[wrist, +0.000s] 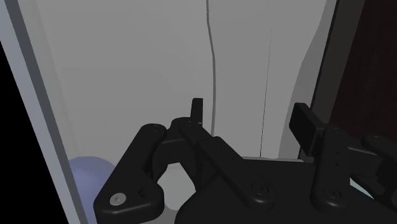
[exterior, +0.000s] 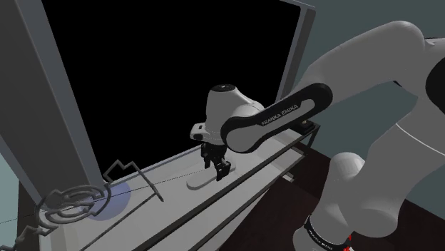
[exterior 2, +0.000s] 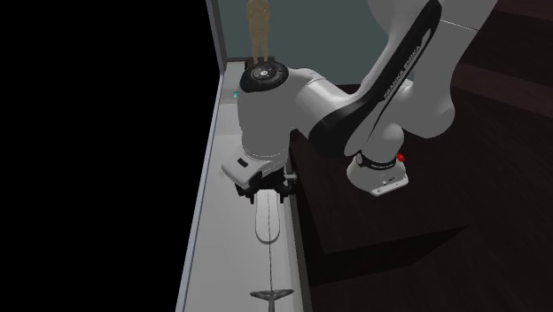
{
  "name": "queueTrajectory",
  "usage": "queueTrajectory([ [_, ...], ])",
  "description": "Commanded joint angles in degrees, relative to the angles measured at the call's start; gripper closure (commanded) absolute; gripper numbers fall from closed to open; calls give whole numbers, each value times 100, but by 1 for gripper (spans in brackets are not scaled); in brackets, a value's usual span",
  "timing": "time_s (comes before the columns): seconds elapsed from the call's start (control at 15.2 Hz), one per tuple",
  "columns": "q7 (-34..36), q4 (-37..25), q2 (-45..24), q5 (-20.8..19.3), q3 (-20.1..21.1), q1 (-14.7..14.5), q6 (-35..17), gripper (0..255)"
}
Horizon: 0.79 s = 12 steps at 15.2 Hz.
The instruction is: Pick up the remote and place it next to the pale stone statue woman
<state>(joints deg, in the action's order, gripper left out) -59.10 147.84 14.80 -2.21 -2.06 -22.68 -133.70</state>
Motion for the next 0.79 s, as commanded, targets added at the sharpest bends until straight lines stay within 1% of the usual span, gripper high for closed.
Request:
queueTrajectory([
  [0.0,-12,-64,111,-1,-4,5,175,255],
  [0.73,-27,-546,588,11,8,1,1134,255],
])
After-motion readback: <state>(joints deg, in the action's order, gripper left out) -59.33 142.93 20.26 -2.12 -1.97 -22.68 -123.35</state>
